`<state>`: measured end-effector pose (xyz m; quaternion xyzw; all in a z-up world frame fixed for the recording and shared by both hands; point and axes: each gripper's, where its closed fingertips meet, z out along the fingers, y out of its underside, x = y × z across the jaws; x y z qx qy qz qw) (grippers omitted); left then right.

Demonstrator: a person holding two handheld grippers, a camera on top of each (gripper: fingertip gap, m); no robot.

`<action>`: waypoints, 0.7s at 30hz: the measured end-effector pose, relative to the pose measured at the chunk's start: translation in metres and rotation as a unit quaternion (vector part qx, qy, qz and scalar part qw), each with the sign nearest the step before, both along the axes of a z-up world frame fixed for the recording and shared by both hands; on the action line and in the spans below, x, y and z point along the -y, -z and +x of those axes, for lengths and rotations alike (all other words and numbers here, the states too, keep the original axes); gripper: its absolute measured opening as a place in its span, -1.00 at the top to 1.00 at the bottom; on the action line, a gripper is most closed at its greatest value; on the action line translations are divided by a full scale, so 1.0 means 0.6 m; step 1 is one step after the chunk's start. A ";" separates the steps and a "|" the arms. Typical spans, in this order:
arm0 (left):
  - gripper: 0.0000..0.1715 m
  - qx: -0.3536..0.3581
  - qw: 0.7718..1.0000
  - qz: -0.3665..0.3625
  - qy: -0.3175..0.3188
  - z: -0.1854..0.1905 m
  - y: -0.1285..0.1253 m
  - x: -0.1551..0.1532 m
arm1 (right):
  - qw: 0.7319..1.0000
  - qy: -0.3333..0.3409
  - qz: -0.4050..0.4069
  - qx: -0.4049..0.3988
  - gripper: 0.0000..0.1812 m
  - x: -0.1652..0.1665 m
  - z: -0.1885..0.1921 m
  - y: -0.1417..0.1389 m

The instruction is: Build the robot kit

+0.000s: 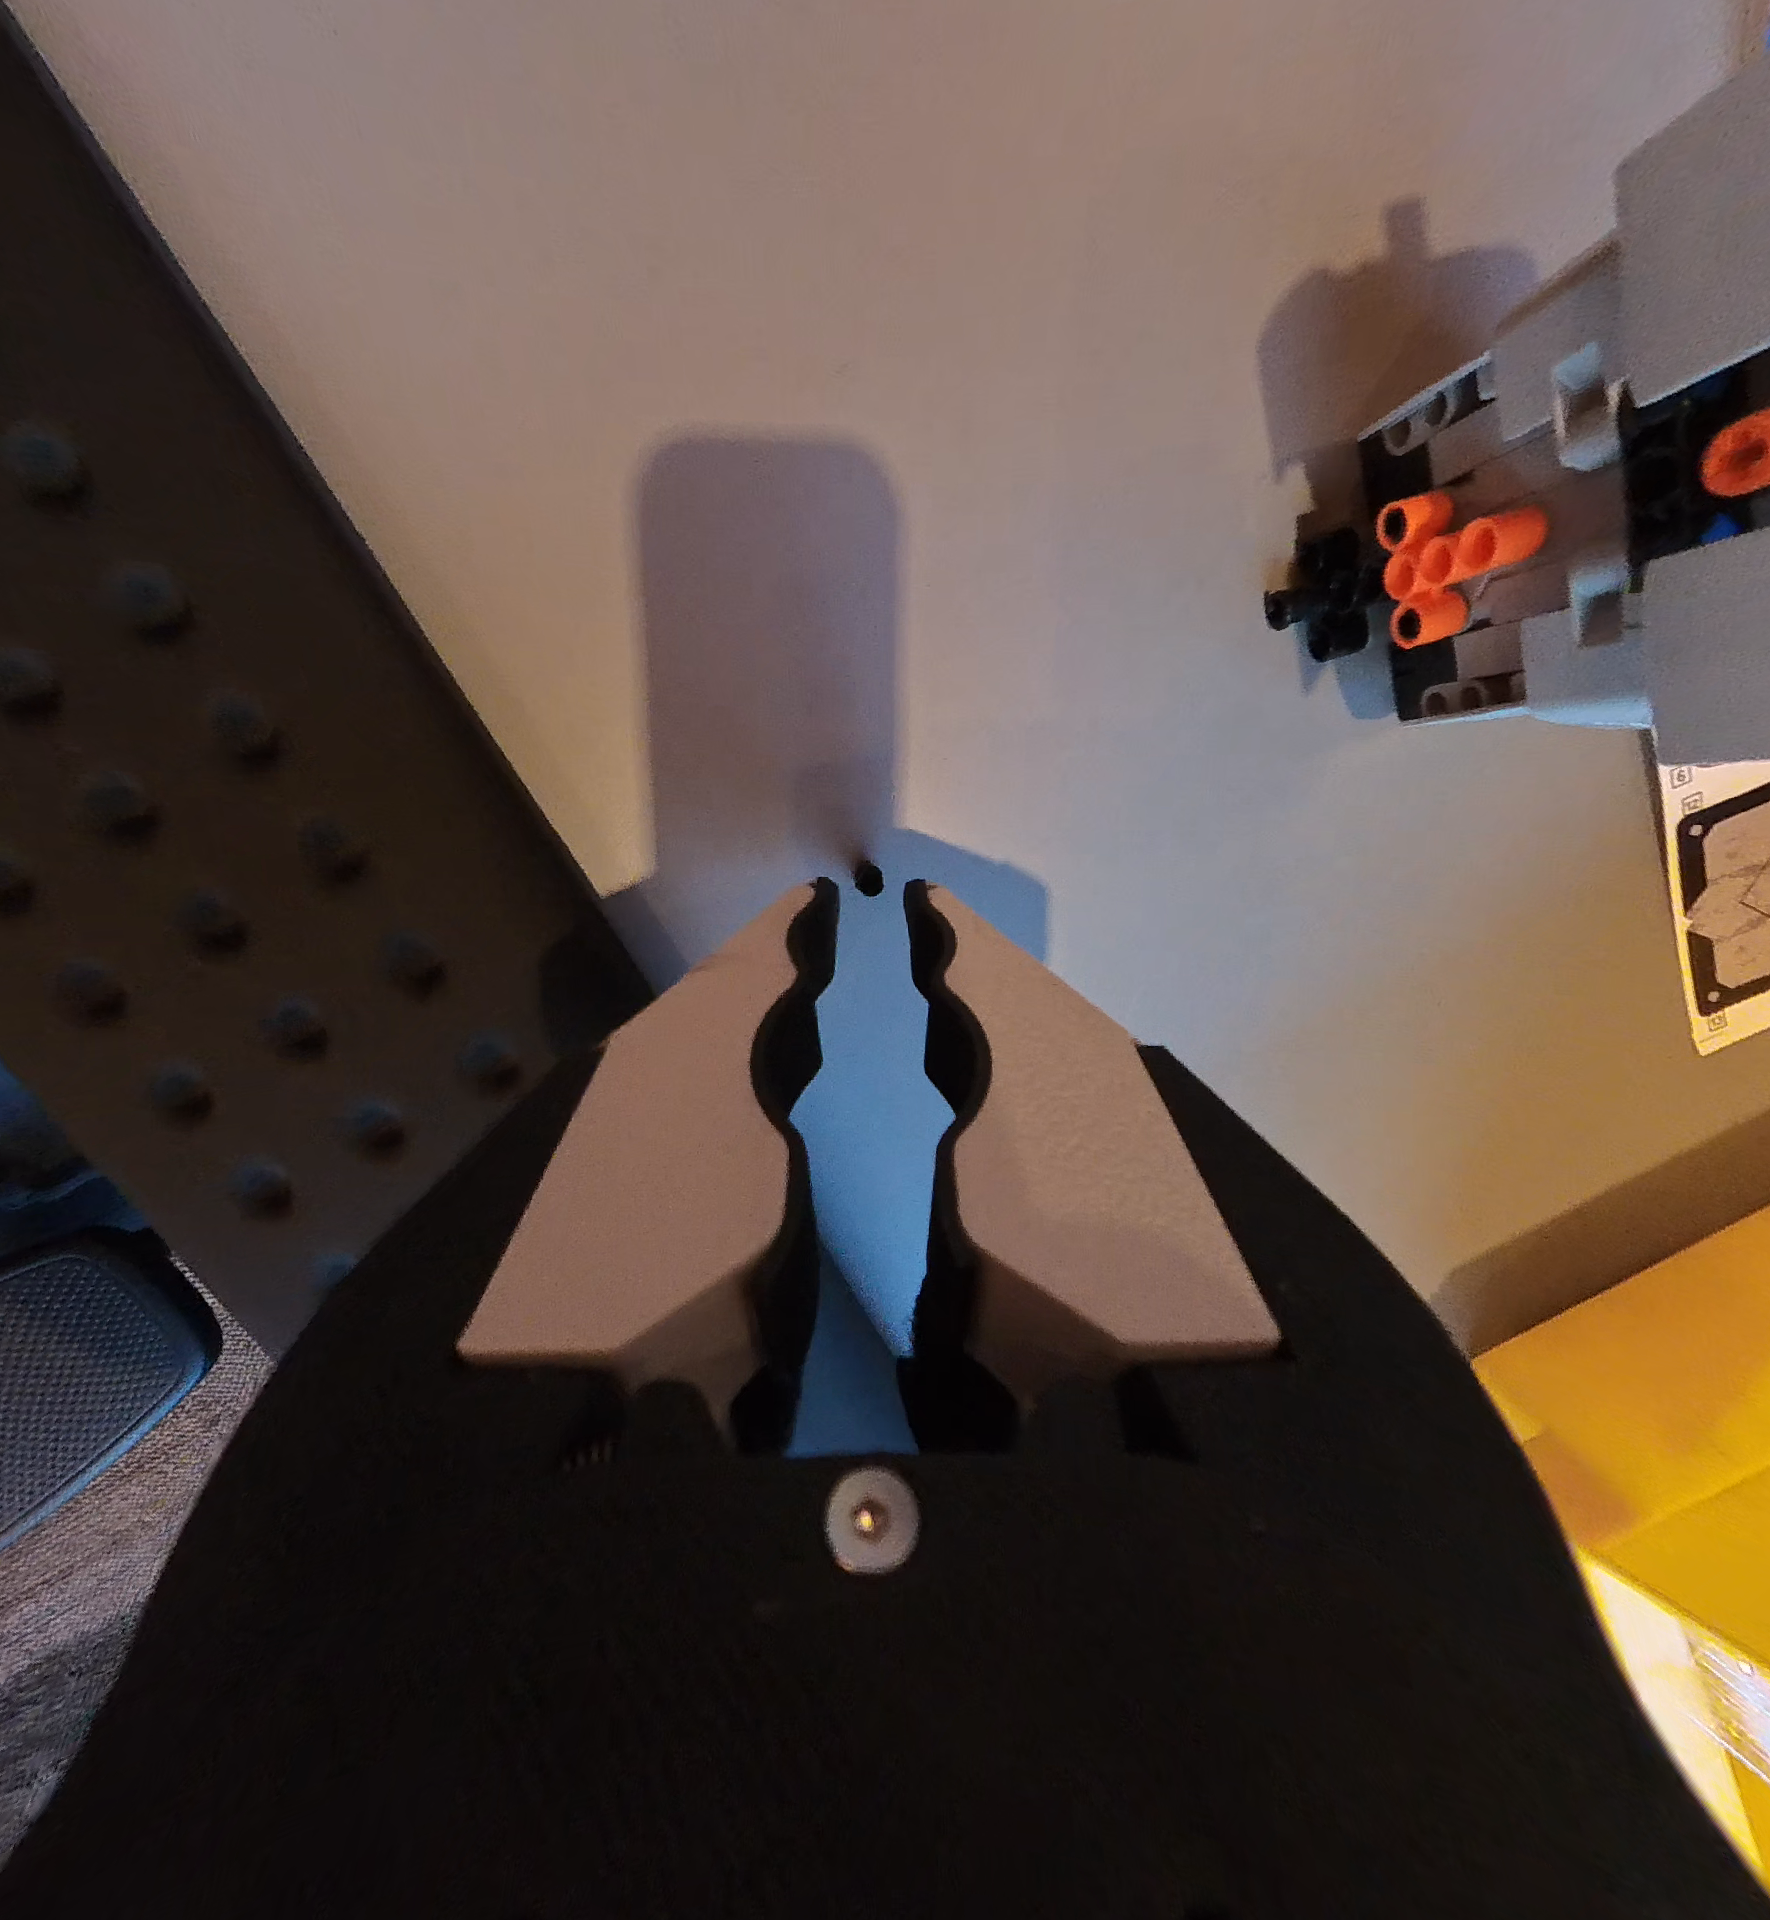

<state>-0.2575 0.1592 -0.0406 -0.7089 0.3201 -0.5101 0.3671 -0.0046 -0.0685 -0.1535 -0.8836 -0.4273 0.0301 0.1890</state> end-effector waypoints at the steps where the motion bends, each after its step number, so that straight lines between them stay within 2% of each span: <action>1: 0.96 0.000 1.000 0.000 0.000 0.000 0.001 0.000 | 1.000 0.000 -0.001 0.000 0.87 0.000 0.000 0.001; 21: 0.96 -0.003 1.000 -0.007 0.004 0.003 0.005 0.001 | 1.000 -0.013 -0.010 0.003 0.92 -0.001 -0.003 0.006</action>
